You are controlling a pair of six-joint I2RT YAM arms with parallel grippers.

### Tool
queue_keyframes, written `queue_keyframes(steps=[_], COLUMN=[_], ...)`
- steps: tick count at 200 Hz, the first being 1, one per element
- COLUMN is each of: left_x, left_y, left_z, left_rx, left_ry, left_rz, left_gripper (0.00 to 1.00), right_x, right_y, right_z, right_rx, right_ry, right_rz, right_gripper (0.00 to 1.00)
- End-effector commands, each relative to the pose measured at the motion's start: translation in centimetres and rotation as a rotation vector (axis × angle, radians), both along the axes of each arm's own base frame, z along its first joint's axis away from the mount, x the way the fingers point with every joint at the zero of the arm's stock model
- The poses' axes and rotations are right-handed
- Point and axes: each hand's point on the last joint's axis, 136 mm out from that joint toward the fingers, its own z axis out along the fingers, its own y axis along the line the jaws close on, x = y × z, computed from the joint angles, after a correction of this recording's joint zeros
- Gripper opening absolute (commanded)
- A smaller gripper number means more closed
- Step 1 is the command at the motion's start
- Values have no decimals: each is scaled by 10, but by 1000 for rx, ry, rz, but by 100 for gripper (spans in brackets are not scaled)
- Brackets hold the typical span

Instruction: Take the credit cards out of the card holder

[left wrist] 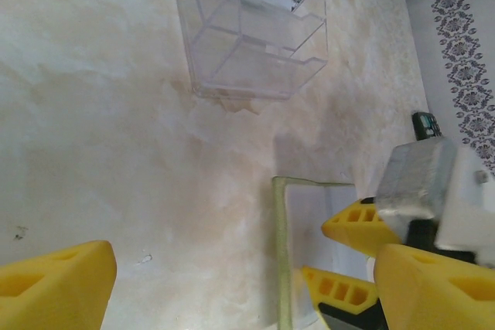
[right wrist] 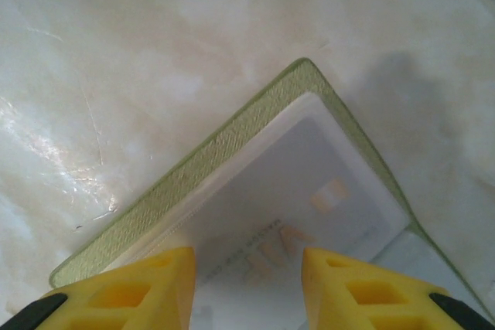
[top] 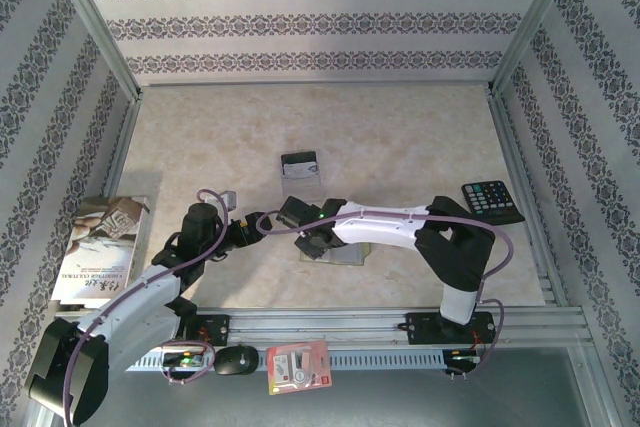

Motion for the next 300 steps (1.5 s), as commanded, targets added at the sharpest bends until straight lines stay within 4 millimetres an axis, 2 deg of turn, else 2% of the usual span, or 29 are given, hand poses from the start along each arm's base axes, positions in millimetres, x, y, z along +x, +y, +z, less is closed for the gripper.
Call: queue_keyframes(steps=[1,32,71,100,124,150,157,171,187,218,239,277,300], left_x=[3,1,-2,-4,-5,-4,-4,-3,-2,-1,-2,-4,-4], left_y=[-6,-8,-12,-16,-20,-23,-23,-22,-20,-16,-13,-13,-14], left_z=[9,7,6,4,3,2,2,2,3,5,5,2,3], left_rx=[-19,-21,-21,-21,-24,-13,-11,-5,4,30,48,54,54], left_ry=[-30,-23,-19,-12,-12,-13,-13,-16,-25,-41,-49,-42,-46], left_rz=[-17,-24,-34,-42,-43,-47,-47,-38,-28,-18,-18,-23,-28], left_gripper=[86,85,83,78,76,77,78,81,83,86,87,86,86], right_x=[-8,-13,-9,-6,-2,9,11,11,7,-5,-11,-13,-15], right_y=[11,7,5,14,18,9,6,6,8,9,7,-3,-5], right_z=[-6,-20,-22,-16,-4,8,12,22,27,18,4,-23,-30], right_rx=[4,-23,1,83,152,189,190,210,215,169,120,9,-14], right_ry=[11,35,30,29,20,4,-9,-22,-5,41,67,67,71], right_rz=[41,42,32,33,21,-46,-56,-50,-34,1,10,12,17], right_gripper=[42,38,13,0,0,0,6,29,37,42,47,46,42])
